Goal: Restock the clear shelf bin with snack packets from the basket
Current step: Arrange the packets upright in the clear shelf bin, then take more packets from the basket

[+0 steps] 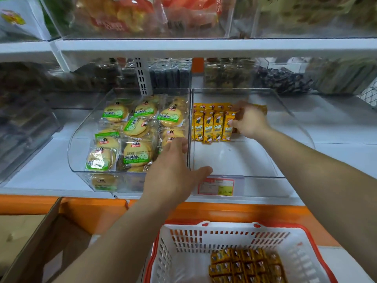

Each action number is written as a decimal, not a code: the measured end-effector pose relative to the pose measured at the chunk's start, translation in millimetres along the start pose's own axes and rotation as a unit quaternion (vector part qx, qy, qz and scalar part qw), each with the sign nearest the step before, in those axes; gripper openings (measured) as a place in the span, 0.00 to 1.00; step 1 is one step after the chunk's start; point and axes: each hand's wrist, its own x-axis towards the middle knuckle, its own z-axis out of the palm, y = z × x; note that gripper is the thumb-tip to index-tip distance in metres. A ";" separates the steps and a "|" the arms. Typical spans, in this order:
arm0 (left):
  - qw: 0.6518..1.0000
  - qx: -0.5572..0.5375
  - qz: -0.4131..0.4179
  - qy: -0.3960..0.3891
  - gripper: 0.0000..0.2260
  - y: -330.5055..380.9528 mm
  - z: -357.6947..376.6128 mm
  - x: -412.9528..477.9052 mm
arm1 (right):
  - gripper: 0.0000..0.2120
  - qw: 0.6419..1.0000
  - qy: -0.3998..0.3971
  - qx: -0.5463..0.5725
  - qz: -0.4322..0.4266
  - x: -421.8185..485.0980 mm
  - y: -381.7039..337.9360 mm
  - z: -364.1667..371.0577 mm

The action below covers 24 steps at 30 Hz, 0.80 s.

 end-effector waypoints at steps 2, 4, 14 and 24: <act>1.000 0.011 0.001 0.001 0.36 -1.0 0.7 1.8 | 0.20 1.000 0.006 -0.027 -0.004 5.5 0.5 5.5; 1.000 0.014 0.002 0.003 0.36 -0.9 0.8 1.8 | 0.22 0.999 0.007 -0.043 -0.002 8.2 0.2 7.0; 0.995 -0.085 0.017 0.051 0.31 18.2 -37.5 -11.0 | 0.07 0.998 -0.013 0.030 -0.057 -65.7 -42.9 -63.3; 0.968 0.112 0.077 -0.210 0.19 13.1 6.9 -109.6 | 0.06 0.971 -0.218 0.058 -0.081 -246.7 -20.8 -82.3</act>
